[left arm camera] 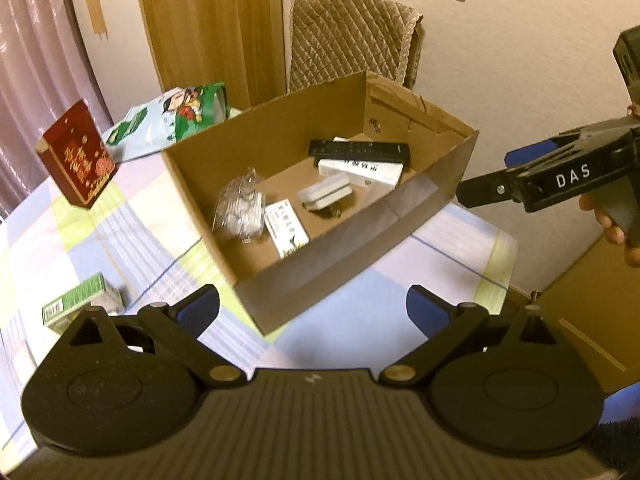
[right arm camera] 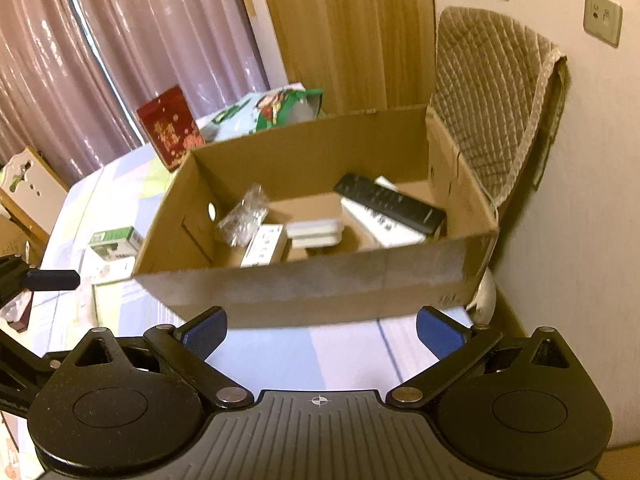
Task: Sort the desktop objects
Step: 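Withdraw both grippers from the cardboard box back over the table, then grasp the wrapped white item with the left gripper while the right grasps the green medicine box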
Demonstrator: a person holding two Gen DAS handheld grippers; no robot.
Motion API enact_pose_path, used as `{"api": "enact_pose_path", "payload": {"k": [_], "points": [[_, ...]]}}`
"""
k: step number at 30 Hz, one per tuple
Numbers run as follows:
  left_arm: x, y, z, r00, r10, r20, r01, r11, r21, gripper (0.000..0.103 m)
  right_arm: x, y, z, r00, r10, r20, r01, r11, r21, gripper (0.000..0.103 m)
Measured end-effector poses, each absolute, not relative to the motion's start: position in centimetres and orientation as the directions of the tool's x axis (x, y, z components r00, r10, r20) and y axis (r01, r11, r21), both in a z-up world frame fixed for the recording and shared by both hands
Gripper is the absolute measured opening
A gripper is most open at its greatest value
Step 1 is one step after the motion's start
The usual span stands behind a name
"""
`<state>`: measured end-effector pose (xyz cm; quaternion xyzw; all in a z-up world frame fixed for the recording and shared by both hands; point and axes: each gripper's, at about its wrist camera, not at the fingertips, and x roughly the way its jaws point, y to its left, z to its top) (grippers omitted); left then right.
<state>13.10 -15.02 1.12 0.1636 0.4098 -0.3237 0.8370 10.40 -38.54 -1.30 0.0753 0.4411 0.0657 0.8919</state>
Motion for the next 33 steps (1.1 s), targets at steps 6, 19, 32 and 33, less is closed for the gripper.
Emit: {"api": "enact_pose_path", "payload": {"k": [6, 19, 32, 33], "points": [[12.5, -11.9, -0.1, 0.439, -0.398, -0.805, 0.653, 0.757, -0.018, 0.099, 9.8, -36.1, -3.0, 0.557, 0.185, -0.810, -0.055, 0.981, 0.187, 0.103], [13.7, -0.6, -4.2, 0.435, -0.240, -0.868, 0.423, 0.905, -0.038, 0.099, 11.5, -28.2, -6.3, 0.448, 0.228, -0.864, -0.184, 0.970, 0.160, 0.103], [16.9, 8.6, -7.4, 0.417, -0.076, -0.906, 0.166, 0.986, -0.006, 0.098, 14.6, -22.5, -8.6, 0.351, 0.273, -0.896, -0.309, 0.937, 0.165, 0.103], [17.5, 8.9, -7.6, 0.417, -0.075, -0.906, 0.154, 0.988, -0.011, 0.098, 14.8, -22.3, -8.7, 0.347, 0.272, -0.898, -0.313, 0.936, 0.163, 0.103]]}}
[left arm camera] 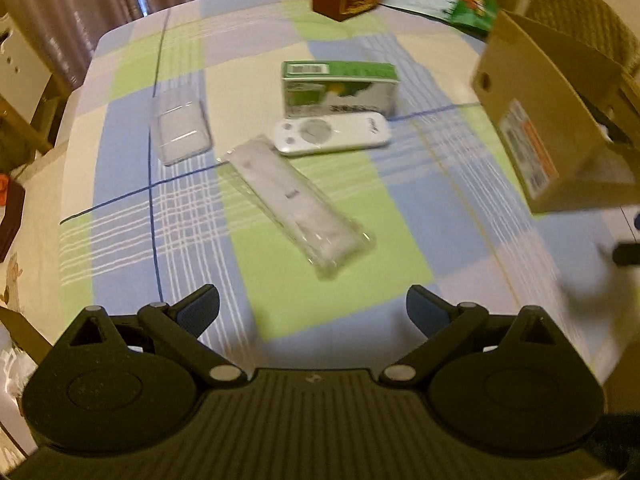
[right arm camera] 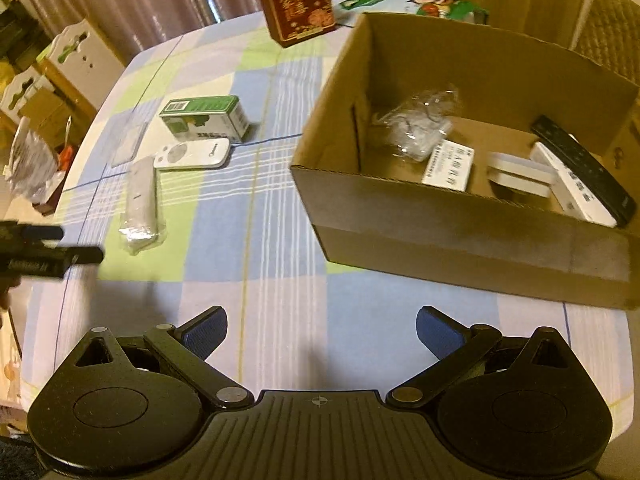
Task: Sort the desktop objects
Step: 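Grasp the wrapped white item with the left gripper while the right grasps the green medicine box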
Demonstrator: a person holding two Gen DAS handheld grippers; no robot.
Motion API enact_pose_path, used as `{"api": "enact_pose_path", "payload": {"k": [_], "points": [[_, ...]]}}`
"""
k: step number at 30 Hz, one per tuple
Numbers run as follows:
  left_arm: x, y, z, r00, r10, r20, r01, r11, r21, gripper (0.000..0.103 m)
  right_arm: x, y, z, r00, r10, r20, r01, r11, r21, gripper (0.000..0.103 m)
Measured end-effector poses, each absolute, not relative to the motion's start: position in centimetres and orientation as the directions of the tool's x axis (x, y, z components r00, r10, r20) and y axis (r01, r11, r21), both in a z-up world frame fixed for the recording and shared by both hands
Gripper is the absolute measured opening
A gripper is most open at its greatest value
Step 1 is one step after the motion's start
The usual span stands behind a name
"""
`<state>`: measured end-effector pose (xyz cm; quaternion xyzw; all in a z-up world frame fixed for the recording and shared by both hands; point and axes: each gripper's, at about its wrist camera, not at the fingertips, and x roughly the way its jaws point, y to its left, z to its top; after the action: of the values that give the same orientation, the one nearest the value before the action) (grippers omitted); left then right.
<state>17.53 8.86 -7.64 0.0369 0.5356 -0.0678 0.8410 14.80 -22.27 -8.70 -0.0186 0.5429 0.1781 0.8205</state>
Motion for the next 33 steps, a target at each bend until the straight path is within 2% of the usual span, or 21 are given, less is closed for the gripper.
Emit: {"api": "enact_pose_path", "payload": {"k": [7, 10, 12, 14, 15, 16, 17, 20, 25, 27, 33], "points": [[23.0, 9.1, -9.6, 0.442, -0.077, -0.894, 0.105, 0.994, -0.034, 0.097, 15.5, -21.8, -9.4, 0.319, 0.251, -0.914, -0.305, 0.940, 0.152, 0.103], [24.9, 8.7, -11.2, 0.434, -0.062, -0.899, 0.110, 0.994, -0.016, 0.090, 15.5, -21.4, -9.6, 0.300, 0.255, -0.919, -0.311, 0.937, 0.158, 0.103], [25.6, 8.7, -12.5, 0.410, -0.048, -0.911, 0.114, 0.993, -0.001, 0.075, 15.5, -21.0, -9.8, 0.285, 0.265, -0.921, -0.328, 0.930, 0.166, 0.103], [25.7, 9.0, -13.4, 0.398, -0.058, -0.916, 0.124, 0.992, -0.010, 0.071, 15.5, -20.4, -10.1, 0.268, 0.277, -0.923, -0.348, 0.921, 0.176, 0.103], [25.5, 9.1, -13.6, 0.405, -0.065, -0.912, 0.132, 0.991, -0.012, 0.066, 15.5, -20.0, -10.2, 0.260, 0.282, -0.923, -0.357, 0.917, 0.179, 0.103], [25.2, 9.3, -13.6, 0.417, -0.065, -0.906, 0.148, 0.989, -0.003, 0.060, 15.6, -19.6, -10.4, 0.253, 0.288, -0.924, -0.367, 0.912, 0.184, 0.103], [24.8, 9.4, -13.5, 0.424, -0.066, -0.903, 0.165, 0.986, 0.006, 0.048, 15.6, -19.2, -10.5, 0.245, 0.296, -0.923, -0.378, 0.906, 0.191, 0.103], [23.6, 10.8, -13.3, 0.423, -0.077, -0.903, 0.185, 0.983, 0.003, 0.040, 15.7, -17.7, -10.9, 0.220, 0.326, -0.919, -0.423, 0.881, 0.211, 0.103], [22.3, 13.5, -13.0, 0.403, -0.091, -0.911, 0.176, 0.984, -0.020, 0.040, 16.4, -14.0, -10.7, 0.179, 0.379, -0.908, -0.556, 0.800, 0.225, 0.103], [22.6, 14.1, -13.0, 0.400, -0.099, -0.911, 0.169, 0.985, -0.033, 0.053, 17.1, -12.3, -10.3, 0.176, 0.394, -0.902, -0.614, 0.760, 0.212, 0.103], [24.2, 13.4, -13.5, 0.418, -0.074, -0.906, 0.185, 0.983, 0.005, 0.062, 20.7, -9.3, -7.6, 0.211, 0.427, -0.879, -0.707, 0.688, 0.165, 0.103]]}}
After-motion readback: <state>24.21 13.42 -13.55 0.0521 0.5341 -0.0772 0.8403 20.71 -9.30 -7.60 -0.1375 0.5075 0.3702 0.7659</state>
